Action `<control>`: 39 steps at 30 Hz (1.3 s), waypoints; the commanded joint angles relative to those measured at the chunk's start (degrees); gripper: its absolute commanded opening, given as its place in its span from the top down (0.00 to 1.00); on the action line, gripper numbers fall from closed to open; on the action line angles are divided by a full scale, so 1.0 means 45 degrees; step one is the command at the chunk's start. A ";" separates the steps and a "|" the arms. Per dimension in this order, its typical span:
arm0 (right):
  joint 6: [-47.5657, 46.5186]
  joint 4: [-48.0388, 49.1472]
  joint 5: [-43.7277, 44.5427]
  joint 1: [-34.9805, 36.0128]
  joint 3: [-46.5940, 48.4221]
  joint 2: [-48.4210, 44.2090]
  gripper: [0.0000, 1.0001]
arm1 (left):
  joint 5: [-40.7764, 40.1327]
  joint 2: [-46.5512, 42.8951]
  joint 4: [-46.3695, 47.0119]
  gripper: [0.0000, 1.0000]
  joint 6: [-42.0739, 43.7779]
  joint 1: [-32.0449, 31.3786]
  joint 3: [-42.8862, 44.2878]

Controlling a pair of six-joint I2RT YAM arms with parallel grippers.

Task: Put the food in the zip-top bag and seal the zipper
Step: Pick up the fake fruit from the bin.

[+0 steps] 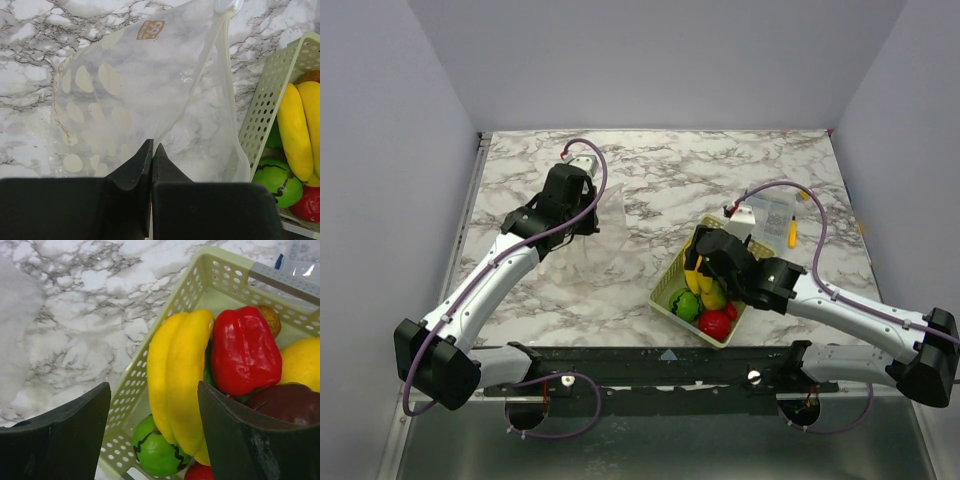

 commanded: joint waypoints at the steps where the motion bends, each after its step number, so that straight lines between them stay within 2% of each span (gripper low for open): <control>1: 0.0123 0.0228 0.0145 -0.0251 -0.0733 0.0260 0.27 | 0.0546 0.0010 0.0102 1.00 -0.0042 -0.0051 0.0266; 6: 0.0116 0.0775 -0.0619 -0.0954 -0.1546 0.0194 0.27 | 0.0733 0.0100 0.0053 1.00 -0.0003 -0.0054 0.0305; 12: -0.0402 0.2978 -0.2268 -0.1351 -0.2906 -0.0357 0.29 | 0.0726 0.0125 0.0057 1.00 0.0036 -0.0050 0.0305; 19: -0.0424 0.3597 -0.2554 -0.1616 -0.3246 -0.0433 0.53 | 0.0784 0.0200 0.0030 1.00 0.0075 -0.0047 0.0344; 24: -0.0658 0.3374 -0.2405 -0.1621 -0.3083 -0.0895 0.65 | 0.0774 0.0207 0.0023 1.00 0.0090 -0.0045 0.0346; 32: -0.1216 0.2592 -0.2992 -0.1616 -0.2133 -0.1610 0.95 | 0.0874 0.0270 -0.0030 1.00 0.0133 -0.0044 0.0403; 35: -0.1550 0.2384 -0.3663 -0.1610 -0.1641 -0.1840 0.99 | 0.0872 0.0282 -0.0025 1.00 0.0143 -0.0045 0.0422; 39: -0.2135 0.1893 -0.4374 -0.1619 -0.0950 -0.2051 0.99 | 0.0872 0.0286 -0.0028 1.00 0.0170 -0.0052 0.0422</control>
